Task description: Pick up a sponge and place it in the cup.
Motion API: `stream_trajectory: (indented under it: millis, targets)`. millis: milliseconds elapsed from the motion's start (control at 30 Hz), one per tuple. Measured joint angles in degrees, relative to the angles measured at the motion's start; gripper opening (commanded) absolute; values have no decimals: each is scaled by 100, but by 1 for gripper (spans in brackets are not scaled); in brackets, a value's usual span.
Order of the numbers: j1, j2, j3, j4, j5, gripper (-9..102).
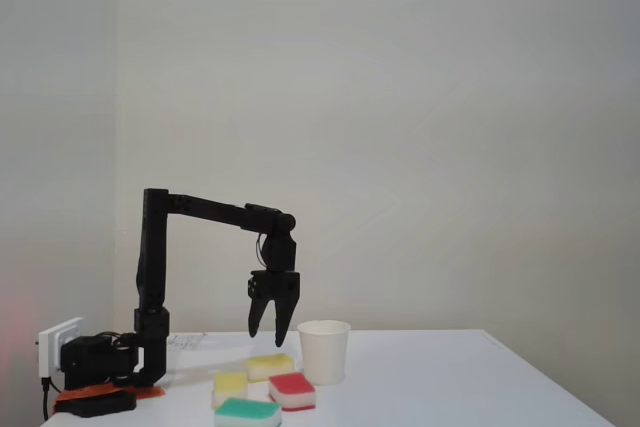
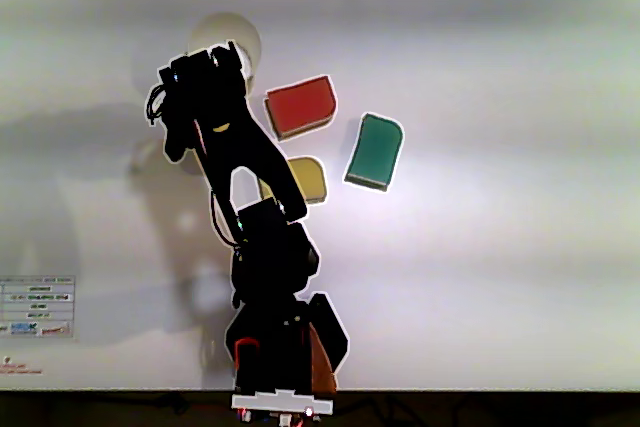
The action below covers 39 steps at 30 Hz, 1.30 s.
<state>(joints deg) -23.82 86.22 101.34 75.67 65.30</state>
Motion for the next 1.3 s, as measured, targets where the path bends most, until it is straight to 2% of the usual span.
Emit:
stream_trajectory:
  millis: [867, 1300]
  targets:
    - [580, -70, 1090, -747, -325, 30]
    - [290, -88, 1081, -853, -255, 30]
